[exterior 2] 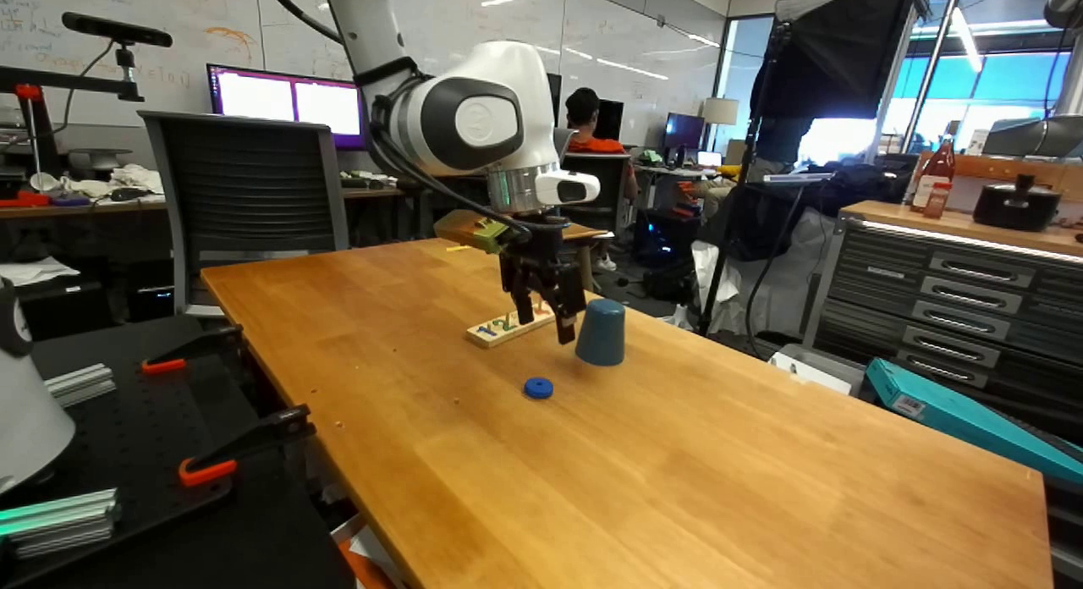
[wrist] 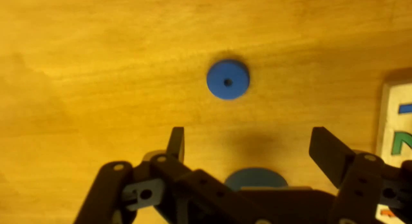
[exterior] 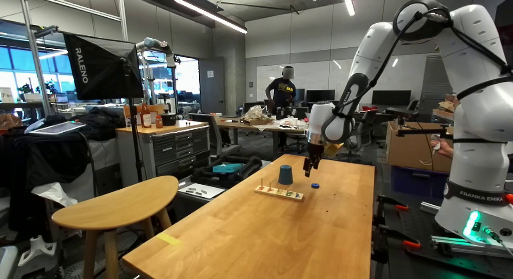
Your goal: Remove the blue ring from the wooden stand
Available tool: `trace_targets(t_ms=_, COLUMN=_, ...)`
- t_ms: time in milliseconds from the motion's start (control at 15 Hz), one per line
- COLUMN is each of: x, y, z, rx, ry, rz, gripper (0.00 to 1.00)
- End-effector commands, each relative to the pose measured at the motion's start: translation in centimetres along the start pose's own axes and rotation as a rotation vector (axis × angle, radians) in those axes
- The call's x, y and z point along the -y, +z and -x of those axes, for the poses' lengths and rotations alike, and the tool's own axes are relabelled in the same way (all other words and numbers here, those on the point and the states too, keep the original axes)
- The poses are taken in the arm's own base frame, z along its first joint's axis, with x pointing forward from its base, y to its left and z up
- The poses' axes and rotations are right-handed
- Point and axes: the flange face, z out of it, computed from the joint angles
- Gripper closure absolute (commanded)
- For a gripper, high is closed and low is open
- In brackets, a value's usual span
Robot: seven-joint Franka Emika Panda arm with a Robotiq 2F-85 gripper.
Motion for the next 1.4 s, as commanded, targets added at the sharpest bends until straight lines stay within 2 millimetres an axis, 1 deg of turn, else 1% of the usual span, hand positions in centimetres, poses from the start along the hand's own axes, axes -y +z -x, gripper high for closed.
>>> trace_targets(t_ms=0, x=1.8, y=-7.9, z=-2.0, rx=-0.088, ry=-0.038, rz=-0.027, gripper=0.00)
trace_targets(t_ms=133, x=2.6, y=-11.8, z=-2.2, rx=-0.087, ry=-0.071, rz=-0.025, gripper=0.00)
trace_targets(t_ms=267, x=3.1, y=-16.0, z=-2.1, rx=-0.095, ry=-0.101, rz=-0.018, gripper=0.00)
trace_targets(t_ms=400, x=3.6, y=-19.7, z=-1.7, rx=-0.098, ry=-0.118, rz=-0.021, gripper=0.00)
trace_targets(t_ms=533, x=3.8, y=-22.7, z=-1.0, rx=-0.085, ry=-0.126, rz=-0.038, gripper=0.00)
trace_targets(t_ms=600, x=3.9, y=-23.7, z=-0.5, rx=-0.065, ry=-0.125, rz=-0.051, gripper=0.00)
trace_targets(t_ms=667, x=3.7, y=-24.4, z=0.0, rx=-0.037, ry=-0.111, rz=-0.059, gripper=0.00)
trace_targets(t_ms=733, x=4.3, y=-22.6, z=-1.5, rx=-0.059, ry=-0.109, rz=-0.041, gripper=0.00)
trace_targets(t_ms=800, x=4.2, y=-23.5, z=-1.0, rx=-0.047, ry=-0.106, rz=-0.047, gripper=0.00)
trace_targets(t_ms=933, x=4.0, y=-24.1, z=-0.5, rx=-0.044, ry=-0.104, rz=-0.049, gripper=0.00)
trace_targets(t_ms=1333, x=3.9, y=-23.8, z=-0.1, rx=-0.035, ry=-0.104, rz=-0.049, gripper=0.00)
